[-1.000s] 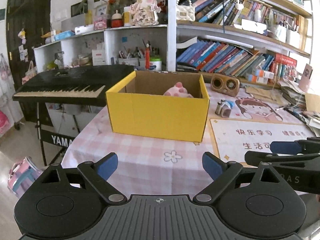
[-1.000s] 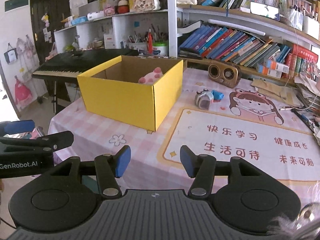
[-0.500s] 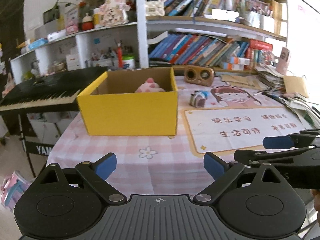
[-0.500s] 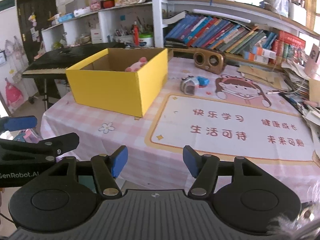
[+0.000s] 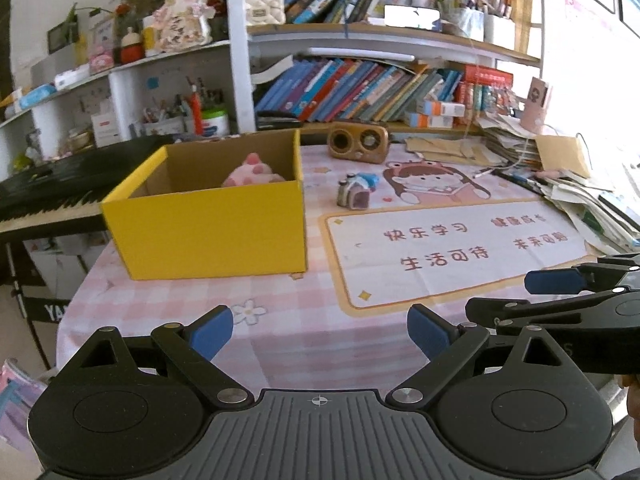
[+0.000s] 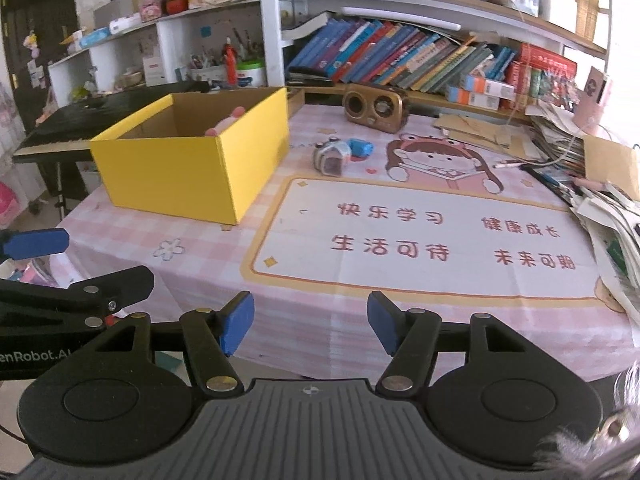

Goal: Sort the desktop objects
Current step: 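Withdraw both open tools from the yellow box back over the desk mat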

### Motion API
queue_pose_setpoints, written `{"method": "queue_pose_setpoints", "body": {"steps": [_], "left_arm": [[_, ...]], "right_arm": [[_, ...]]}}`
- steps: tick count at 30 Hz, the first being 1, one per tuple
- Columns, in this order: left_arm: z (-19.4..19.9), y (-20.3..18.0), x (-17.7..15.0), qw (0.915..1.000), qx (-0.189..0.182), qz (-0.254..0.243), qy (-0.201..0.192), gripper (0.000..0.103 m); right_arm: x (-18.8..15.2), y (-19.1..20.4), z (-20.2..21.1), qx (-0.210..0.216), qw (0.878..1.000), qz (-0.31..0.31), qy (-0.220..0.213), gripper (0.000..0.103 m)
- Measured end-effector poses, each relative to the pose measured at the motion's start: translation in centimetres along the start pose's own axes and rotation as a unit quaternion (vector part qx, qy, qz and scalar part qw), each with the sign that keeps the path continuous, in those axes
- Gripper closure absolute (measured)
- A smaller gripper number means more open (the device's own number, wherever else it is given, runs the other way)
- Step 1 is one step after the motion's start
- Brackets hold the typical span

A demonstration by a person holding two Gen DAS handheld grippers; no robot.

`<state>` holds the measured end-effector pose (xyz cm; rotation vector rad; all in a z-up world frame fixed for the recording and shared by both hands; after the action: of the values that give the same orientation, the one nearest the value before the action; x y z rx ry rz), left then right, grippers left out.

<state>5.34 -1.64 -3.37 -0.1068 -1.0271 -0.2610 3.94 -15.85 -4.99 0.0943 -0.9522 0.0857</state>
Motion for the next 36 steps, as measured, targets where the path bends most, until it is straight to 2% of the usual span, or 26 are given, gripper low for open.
{"method": "queue_pose_setpoints", "body": {"steps": [22,36], "left_arm": [[-4.8,-5.7,1.9,0.9980,-0.052,-0.030,0.018,0.007],[-9.3,-9.4,2.9,0.9964,-0.067,-0.026,0.045,0.007]], "right_arm": [[0.9,-6.9,-1.4,-0.048,0.998,-0.026,0.010,0.040],[1.3,-11.9,-4.0,-0.059,0.997,-0.040,0.037,0.040]]}}
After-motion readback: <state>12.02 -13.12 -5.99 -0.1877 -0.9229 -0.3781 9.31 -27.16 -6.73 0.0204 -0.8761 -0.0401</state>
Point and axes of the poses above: each gripper's, at about its wrist camera, not at the fingertips, and z roughly against the way its jaws point, y to its left, x to its top, the point moved 7 cm from there along -z, roughly the way its jaws point, and after that the axes turned 5 degrees about -y, right-handed, at the moved point
